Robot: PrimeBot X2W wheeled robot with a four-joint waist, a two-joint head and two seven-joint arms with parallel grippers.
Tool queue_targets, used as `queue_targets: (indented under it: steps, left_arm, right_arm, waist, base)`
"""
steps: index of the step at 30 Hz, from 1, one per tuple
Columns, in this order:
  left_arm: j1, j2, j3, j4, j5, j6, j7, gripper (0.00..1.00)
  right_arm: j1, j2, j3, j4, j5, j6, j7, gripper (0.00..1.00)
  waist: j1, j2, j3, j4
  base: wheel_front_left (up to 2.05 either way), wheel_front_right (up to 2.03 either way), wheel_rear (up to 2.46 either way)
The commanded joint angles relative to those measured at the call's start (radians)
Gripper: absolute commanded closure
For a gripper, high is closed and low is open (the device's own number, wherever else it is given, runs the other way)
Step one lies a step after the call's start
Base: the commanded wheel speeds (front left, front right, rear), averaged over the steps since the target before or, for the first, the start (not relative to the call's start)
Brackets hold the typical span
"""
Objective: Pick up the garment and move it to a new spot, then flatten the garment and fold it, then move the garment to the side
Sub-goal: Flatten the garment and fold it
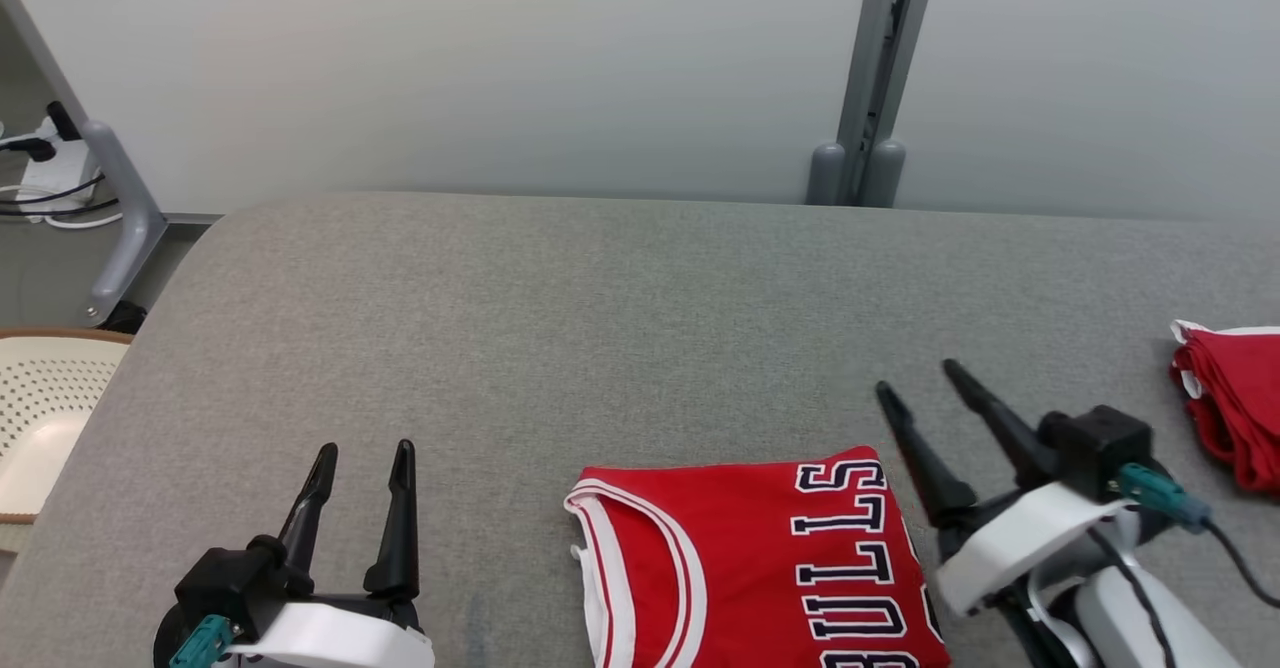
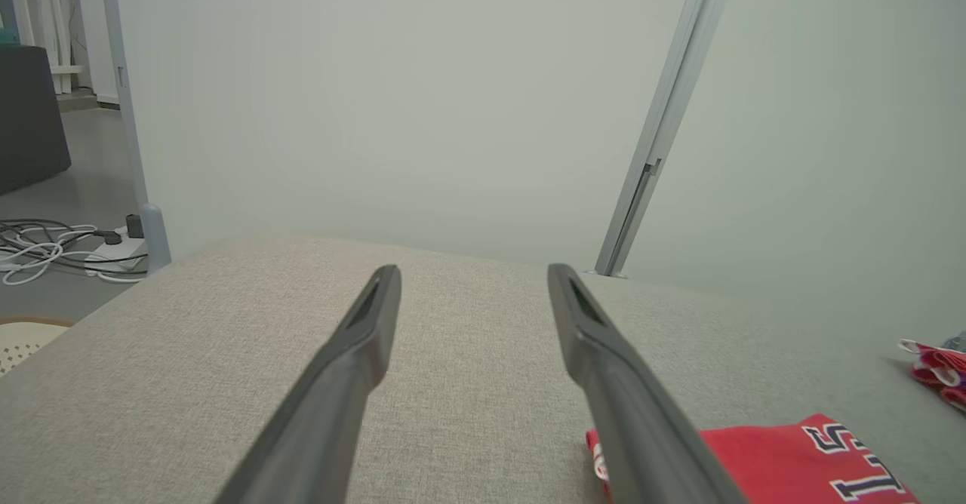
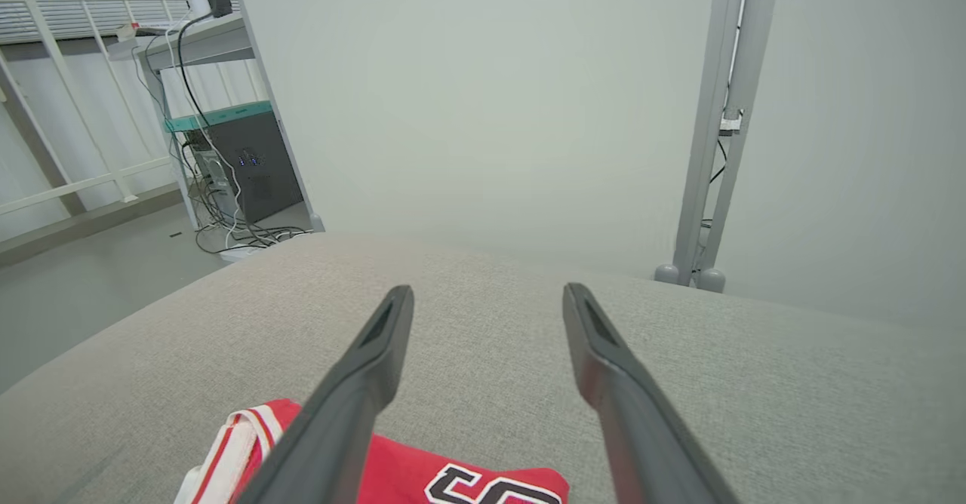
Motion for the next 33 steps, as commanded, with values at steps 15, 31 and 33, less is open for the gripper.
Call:
queue_targets:
  steps: [15,31,33]
  left_arm:
    - [0.022,0.002,0.063,-0.046,0.032,-0.003,-0.004,0.00]
    - [0.024,-0.031,0.086,-0.059,0.069,-0.027,-0.004,0.00]
    - [0.023,-0.034,0.086,-0.057,0.071,-0.031,-0.004,0.00]
  right_arm:
    - [0.147,0.023,-0.279,-0.142,-0.120,0.000,-0.084,0.00]
    - [0.143,0.060,-0.267,-0.034,-0.136,0.000,-0.111,0.00]
    - [0.139,0.059,-0.265,-0.032,-0.136,0.000,-0.110,0.00]
  waist:
    - [0.0000,0.0000,0.021,-0.082]
    - [0.0000,0.0000,0.028,-0.113]
    - [0.0000,0.0000,0.027,-0.111]
  base:
    - [0.00,0.00,0.00]
    - [0.00,0.00,0.00]
    - [0.00,0.00,0.00]
